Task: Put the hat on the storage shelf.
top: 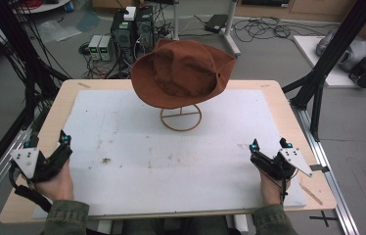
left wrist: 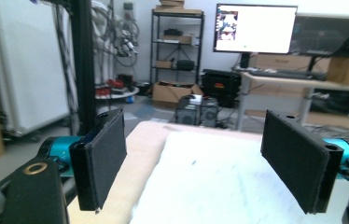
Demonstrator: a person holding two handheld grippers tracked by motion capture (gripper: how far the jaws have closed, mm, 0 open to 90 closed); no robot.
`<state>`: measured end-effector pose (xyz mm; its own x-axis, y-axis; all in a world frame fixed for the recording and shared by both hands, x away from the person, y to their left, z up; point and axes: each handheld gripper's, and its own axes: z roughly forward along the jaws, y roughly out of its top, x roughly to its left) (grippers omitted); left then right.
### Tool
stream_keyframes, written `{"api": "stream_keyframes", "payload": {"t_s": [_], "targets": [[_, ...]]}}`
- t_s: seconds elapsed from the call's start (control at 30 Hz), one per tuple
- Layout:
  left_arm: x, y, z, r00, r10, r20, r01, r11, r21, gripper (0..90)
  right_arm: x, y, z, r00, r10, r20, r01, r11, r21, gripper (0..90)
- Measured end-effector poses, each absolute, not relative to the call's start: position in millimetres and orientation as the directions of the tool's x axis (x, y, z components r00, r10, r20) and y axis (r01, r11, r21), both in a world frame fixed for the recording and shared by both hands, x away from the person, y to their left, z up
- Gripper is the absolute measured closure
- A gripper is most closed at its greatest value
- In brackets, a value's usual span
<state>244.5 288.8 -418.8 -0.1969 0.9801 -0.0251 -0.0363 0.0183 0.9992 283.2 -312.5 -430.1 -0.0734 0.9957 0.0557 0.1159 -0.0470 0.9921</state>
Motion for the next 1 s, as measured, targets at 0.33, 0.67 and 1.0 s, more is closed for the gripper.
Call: {"api": "stream_keyframes", "payload": {"t_s": [0.33,0.67,1.0], "targets": [[233.2,289.5,-434.9,-0.167,0.986,-0.022,0.0,0.022,1.0,22.6,279.7,-299.9,-431.4,-0.08,0.993,0.083,0.115,-0.073,0.991,5.3],[233.3,289.0,-437.3,-0.162,0.987,-0.015,0.005,0.016,1.0,22.5,278.8,-292.0,-432.7,-0.09,0.995,0.045,0.113,-0.035,0.993,5.3],[233.8,288.8,-438.7,-0.165,0.986,-0.008,0.01,0.009,1.0,22.5,278.0,-295.6,-432.4,-0.077,0.996,0.052,0.114,-0.043,0.993,5.4]]}}
